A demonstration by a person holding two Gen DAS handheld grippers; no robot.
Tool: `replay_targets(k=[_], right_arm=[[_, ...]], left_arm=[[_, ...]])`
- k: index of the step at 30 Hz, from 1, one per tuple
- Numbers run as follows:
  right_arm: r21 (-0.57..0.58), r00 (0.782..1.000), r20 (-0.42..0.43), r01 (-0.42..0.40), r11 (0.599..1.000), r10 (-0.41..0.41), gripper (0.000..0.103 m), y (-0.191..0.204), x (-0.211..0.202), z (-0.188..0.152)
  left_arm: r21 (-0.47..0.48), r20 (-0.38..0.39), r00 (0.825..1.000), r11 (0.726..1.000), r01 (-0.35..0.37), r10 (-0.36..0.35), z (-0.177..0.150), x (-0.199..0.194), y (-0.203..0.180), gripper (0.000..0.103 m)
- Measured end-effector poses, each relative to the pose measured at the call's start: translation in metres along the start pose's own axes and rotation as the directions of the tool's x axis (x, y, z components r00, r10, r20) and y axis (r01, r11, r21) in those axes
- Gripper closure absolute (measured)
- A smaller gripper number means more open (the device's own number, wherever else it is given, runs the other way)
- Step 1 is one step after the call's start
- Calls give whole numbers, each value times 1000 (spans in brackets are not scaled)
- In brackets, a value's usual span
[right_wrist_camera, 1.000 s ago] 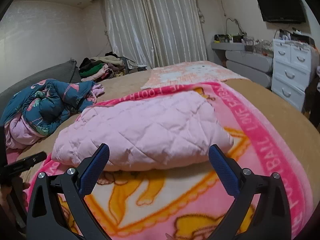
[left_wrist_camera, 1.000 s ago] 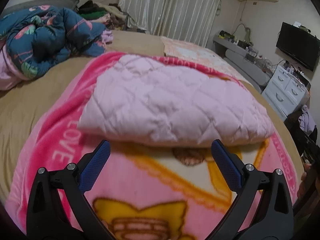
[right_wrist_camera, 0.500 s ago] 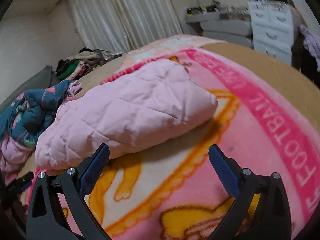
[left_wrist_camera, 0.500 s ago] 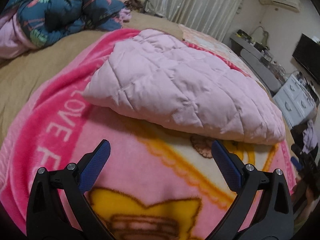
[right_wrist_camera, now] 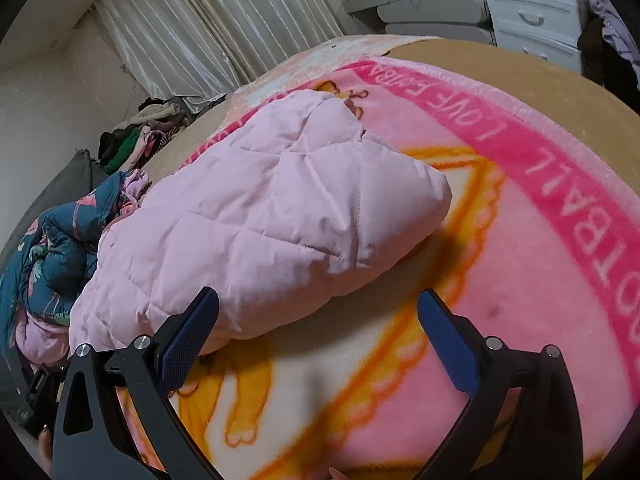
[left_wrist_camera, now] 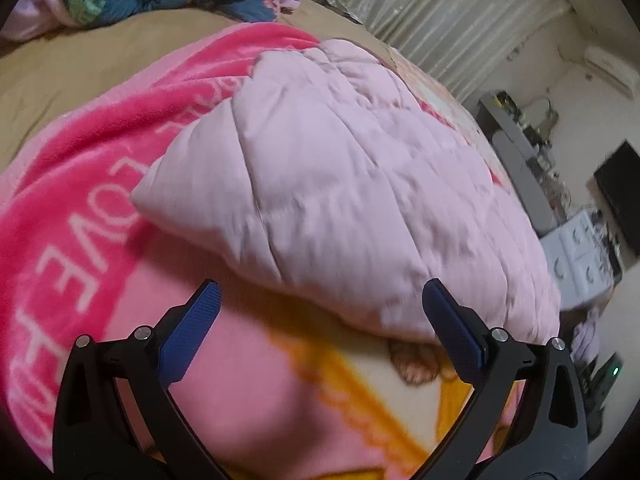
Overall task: Fold large clothes
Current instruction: 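Close both tools on the end of the pink quilted bundle, then lift the held bundle end with both tools and fold it over the other half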
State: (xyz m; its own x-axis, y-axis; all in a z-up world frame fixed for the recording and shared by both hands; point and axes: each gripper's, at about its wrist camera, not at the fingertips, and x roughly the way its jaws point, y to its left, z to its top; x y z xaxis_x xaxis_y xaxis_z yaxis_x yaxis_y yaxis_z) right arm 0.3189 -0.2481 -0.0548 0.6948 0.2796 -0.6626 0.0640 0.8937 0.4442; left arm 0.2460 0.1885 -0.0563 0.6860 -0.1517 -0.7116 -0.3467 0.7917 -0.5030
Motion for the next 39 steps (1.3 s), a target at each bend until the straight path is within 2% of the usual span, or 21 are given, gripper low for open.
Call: replay_targets(k=[3, 5, 14, 25, 33, 34, 37, 39], right_arm=[[28, 1000, -19, -19, 999, 20, 4, -5, 8, 8], [53, 999, -19, -30, 998, 31, 4, -9, 14, 15], [200, 987, -69, -126, 972, 143, 4, -23, 54, 29], [232, 976, -100, -164, 959, 191, 4, -25, 85, 42], [207, 970, -94, -200, 958, 223, 4, -20, 100, 47], [195, 970, -90, -206, 959, 227, 6, -19, 100, 48], [142, 969, -74, -225, 964, 237, 23, -13, 95, 47], [111, 969, -68, -230, 967, 238, 32, -8, 91, 48]], left_arm=[[-63, -17, 999, 997, 40, -41, 11, 11, 9, 8], [-86, -19, 999, 996, 39, -41, 16, 17, 12, 8], [-118, -13, 997, 990, 77, -79, 23, 41, 16, 8], [-154, -21, 992, 981, 116, -120, 31, 59, 13, 8], [-139, -3, 991, 981, 134, -136, 36, 64, 13, 8], [-132, 1, 991, 982, 134, -135, 37, 64, 12, 8], [-108, 12, 992, 986, 130, -129, 38, 64, 9, 9], [-83, 24, 992, 989, 123, -121, 38, 62, 5, 13]])
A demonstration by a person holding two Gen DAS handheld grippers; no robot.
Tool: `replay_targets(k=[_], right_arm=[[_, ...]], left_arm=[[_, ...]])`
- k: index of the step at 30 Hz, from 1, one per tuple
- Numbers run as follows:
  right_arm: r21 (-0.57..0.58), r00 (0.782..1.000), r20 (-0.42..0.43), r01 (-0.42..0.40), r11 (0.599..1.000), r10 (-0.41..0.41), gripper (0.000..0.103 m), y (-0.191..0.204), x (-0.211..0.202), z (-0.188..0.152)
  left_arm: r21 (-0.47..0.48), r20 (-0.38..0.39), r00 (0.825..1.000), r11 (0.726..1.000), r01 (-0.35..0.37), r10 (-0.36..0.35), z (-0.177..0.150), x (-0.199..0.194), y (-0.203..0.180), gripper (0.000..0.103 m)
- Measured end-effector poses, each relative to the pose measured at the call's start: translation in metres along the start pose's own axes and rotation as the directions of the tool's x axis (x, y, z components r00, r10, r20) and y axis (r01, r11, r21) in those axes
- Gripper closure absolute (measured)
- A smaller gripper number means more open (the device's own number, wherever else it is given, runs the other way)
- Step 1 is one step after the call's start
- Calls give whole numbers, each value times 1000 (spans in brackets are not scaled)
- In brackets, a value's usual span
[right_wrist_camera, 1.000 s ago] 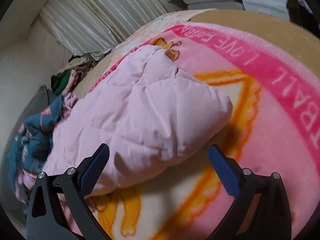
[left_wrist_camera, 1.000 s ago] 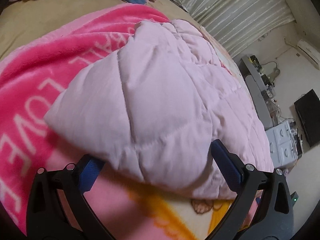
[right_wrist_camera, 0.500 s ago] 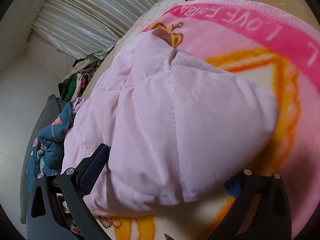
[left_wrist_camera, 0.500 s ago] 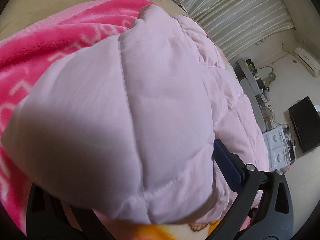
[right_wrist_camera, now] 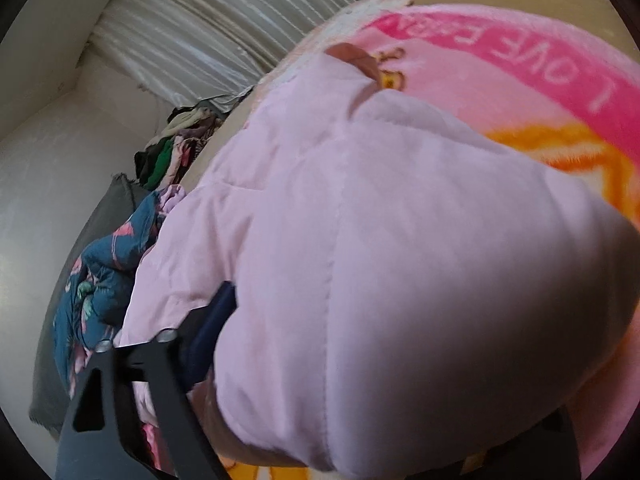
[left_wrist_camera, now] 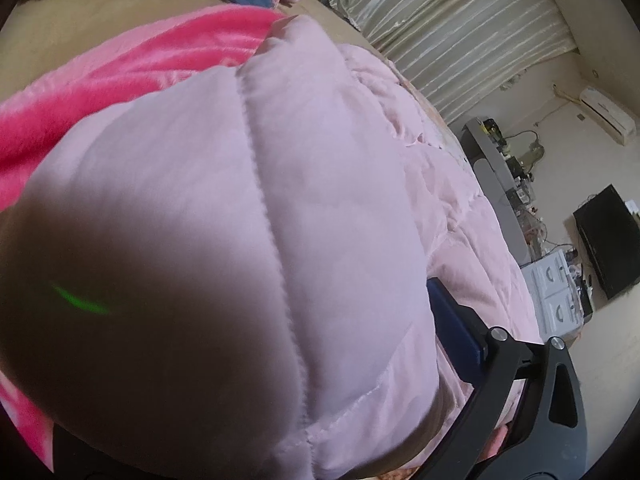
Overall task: Fold large clothes
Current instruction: 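Lift the held bundle end with both tools and fold it over the other half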
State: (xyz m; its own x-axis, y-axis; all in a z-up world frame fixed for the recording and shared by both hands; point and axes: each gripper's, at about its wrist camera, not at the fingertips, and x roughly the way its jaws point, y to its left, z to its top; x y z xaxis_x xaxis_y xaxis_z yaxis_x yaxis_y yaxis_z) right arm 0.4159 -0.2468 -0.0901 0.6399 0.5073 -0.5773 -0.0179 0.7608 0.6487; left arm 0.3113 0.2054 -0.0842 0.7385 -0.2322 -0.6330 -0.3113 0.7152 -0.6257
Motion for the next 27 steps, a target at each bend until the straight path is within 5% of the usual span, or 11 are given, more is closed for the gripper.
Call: replay_targets(k=[5, 11, 21, 27], right_arm=[[-129, 999, 35, 24, 991, -20, 57, 24, -9, -1], [-300, 996, 79, 71, 951, -50, 65, 54, -22, -7], [-568, 980, 196, 141, 811, -33, 70, 113, -58, -27], [-625, 977, 214, 143, 767, -7, 71, 125, -75, -38]], left_arm=[[91, 63, 998, 996, -25, 19, -1, -11, -16, 37], [209, 112, 994, 977, -40, 17, 2, -26, -40, 63], [350, 192, 979, 937, -6, -65, 2, -68, -81, 68], [396, 216, 973, 918, -5, -88, -11, -84, -96, 69]])
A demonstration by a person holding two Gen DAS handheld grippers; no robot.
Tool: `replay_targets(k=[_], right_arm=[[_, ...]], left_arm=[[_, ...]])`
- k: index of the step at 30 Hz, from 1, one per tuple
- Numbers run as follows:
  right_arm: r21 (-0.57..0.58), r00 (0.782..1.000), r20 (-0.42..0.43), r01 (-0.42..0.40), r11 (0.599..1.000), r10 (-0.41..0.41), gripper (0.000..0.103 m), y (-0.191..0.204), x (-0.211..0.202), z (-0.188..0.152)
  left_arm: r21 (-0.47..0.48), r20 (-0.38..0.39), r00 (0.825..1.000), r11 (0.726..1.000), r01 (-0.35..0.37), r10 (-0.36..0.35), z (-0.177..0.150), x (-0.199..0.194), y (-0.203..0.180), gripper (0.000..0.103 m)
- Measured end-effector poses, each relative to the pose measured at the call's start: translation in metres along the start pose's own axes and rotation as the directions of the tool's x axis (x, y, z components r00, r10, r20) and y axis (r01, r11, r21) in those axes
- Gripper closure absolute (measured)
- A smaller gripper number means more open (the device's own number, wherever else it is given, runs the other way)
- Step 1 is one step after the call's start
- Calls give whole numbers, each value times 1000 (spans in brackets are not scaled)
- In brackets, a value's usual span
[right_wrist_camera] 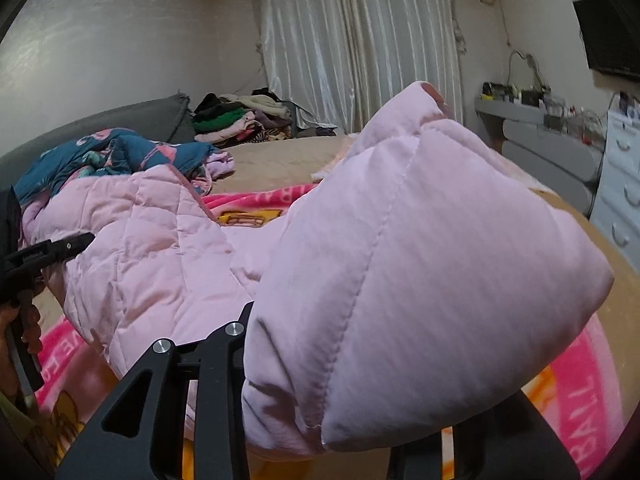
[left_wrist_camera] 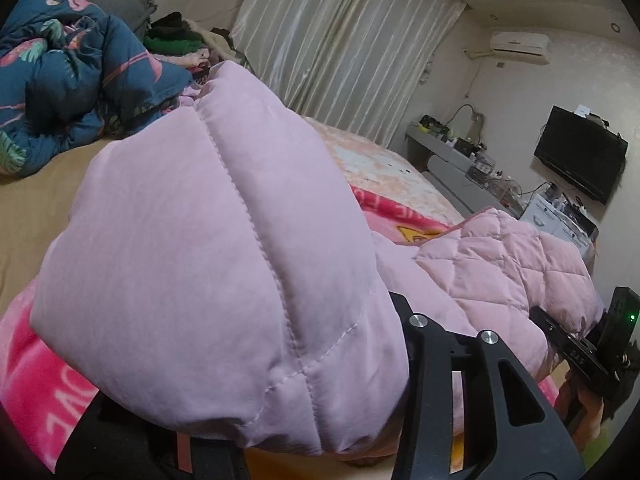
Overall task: Fold large clothes
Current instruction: 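Lift the held bundle end with both tools and fold it over the other half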
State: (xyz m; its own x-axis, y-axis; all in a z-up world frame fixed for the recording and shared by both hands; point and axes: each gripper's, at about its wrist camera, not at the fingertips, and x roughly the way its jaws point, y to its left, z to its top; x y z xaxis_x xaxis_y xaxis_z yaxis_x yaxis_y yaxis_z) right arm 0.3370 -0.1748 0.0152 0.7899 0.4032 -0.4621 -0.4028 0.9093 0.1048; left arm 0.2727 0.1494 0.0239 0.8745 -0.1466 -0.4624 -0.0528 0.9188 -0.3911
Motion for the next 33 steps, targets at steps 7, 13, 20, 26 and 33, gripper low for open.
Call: replay_targets(k=[7, 13, 20, 26, 33], right_arm=[[-33, 1000, 16, 0, 999, 0, 72, 10, -27, -5], [-38, 999, 38, -16, 999, 17, 72, 17, -58, -15], [-59, 998, 53, -12, 998, 15, 72, 31, -89, -34], [-35, 999, 54, 0, 999, 2, 72, 34, -114, -54], [-49, 998, 54, 19, 999, -17, 72, 41, -129, -67]], left_arm=[[6, -18, 1000, 1000, -5, 5, -10, -22, 1, 69], [17, -33, 999, 999, -28, 28, -23, -45, 1, 69], [43, -53, 997, 998, -48, 51, -41, -68, 7, 69], [76, -54, 997, 996, -54, 59, -51, -84, 6, 69], [94, -57, 996, 994, -63, 69, -59, -95, 7, 69]])
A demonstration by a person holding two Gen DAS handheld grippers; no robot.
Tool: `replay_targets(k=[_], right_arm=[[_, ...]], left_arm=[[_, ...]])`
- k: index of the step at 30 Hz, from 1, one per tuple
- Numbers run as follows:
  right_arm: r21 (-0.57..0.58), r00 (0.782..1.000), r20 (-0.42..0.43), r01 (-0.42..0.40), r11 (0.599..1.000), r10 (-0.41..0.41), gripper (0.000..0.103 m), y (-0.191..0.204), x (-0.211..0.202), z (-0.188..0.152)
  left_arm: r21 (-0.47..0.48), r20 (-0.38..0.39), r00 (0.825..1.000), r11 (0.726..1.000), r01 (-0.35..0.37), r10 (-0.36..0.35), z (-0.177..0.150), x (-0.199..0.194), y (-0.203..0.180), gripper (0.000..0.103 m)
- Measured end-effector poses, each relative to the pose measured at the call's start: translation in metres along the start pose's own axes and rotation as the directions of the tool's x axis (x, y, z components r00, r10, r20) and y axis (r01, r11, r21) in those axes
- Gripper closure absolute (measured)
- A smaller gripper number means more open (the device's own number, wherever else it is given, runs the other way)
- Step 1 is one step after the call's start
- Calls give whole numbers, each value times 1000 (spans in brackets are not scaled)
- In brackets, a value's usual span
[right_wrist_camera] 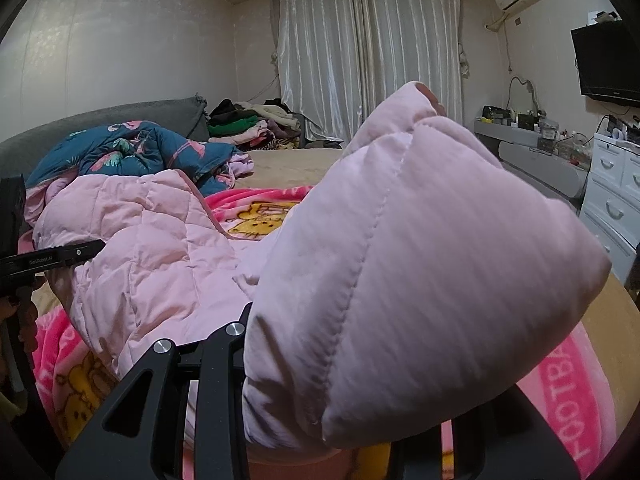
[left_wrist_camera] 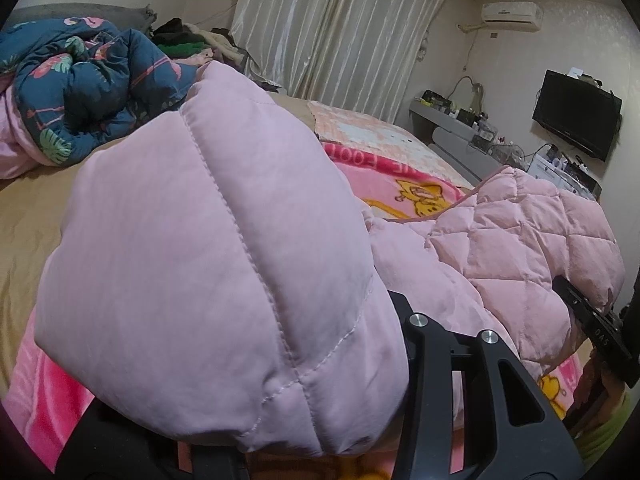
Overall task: Fold large clothes
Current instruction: 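Lift the held bundle end with both tools and fold it over the other half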
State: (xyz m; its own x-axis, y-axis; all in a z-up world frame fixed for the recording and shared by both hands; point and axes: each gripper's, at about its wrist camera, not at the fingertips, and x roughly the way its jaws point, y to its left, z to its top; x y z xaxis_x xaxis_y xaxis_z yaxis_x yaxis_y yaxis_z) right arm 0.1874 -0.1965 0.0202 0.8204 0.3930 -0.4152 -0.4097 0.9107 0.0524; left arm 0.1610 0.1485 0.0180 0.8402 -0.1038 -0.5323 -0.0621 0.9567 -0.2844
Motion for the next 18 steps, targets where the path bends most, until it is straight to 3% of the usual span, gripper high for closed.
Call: replay_targets(k=[18], right_arm=[[45, 997, -63, 57, 997, -54, 70, -12, -7, -17]], left_arm=[[26, -49, 998, 999, -47, 48, -17, 6, 20, 67]])
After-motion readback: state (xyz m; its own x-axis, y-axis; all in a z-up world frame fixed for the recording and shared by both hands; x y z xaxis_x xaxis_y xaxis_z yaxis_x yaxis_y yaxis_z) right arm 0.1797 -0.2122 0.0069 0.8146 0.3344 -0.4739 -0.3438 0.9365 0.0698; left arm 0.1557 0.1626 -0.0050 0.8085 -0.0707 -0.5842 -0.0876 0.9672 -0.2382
